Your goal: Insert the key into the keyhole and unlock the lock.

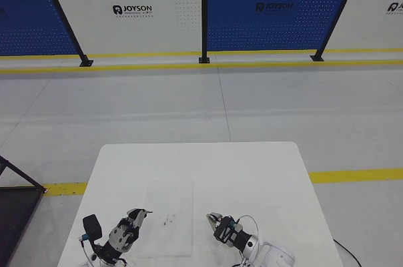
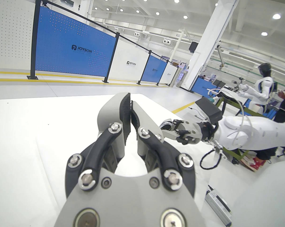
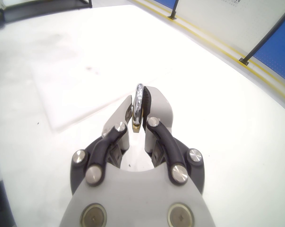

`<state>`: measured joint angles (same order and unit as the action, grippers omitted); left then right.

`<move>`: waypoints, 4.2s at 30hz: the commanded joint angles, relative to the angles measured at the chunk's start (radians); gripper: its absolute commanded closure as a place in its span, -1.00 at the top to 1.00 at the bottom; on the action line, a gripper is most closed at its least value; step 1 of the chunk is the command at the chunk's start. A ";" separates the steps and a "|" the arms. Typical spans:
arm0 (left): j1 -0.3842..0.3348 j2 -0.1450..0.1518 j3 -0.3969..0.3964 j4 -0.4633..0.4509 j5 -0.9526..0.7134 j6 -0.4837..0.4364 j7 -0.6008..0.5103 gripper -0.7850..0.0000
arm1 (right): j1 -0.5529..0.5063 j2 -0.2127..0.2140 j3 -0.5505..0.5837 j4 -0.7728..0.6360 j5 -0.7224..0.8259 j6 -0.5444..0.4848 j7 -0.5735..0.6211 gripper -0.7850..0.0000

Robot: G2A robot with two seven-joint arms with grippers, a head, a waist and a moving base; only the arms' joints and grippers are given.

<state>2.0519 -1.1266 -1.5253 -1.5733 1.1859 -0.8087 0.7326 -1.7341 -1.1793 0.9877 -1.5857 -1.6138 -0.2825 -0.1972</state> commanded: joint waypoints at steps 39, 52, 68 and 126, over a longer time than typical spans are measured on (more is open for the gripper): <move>-0.091 -0.013 0.190 -0.113 -0.162 -0.204 0.075 -1.00 | 0.199 -0.006 -0.067 0.146 0.525 -0.730 -0.611 -1.00; -0.123 -0.019 0.242 -0.103 -0.184 -0.204 0.075 -1.00 | 0.274 0.003 -0.163 0.154 0.652 -0.730 -0.591 -1.00; -0.164 -0.035 0.332 -0.124 -0.385 -0.204 0.075 -1.00 | 0.257 -0.036 -0.230 0.113 0.766 -0.638 -0.598 -1.00; -0.254 -0.188 0.463 -0.065 -0.185 -0.067 0.212 -1.00 | 0.238 -0.121 -0.269 0.120 0.817 -0.615 -0.725 -1.00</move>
<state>1.7980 -1.3146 -1.0615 -1.6387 1.0022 -0.8773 0.9430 -1.4957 -1.2999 0.7191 -1.4661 -0.7965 -0.8979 -0.9222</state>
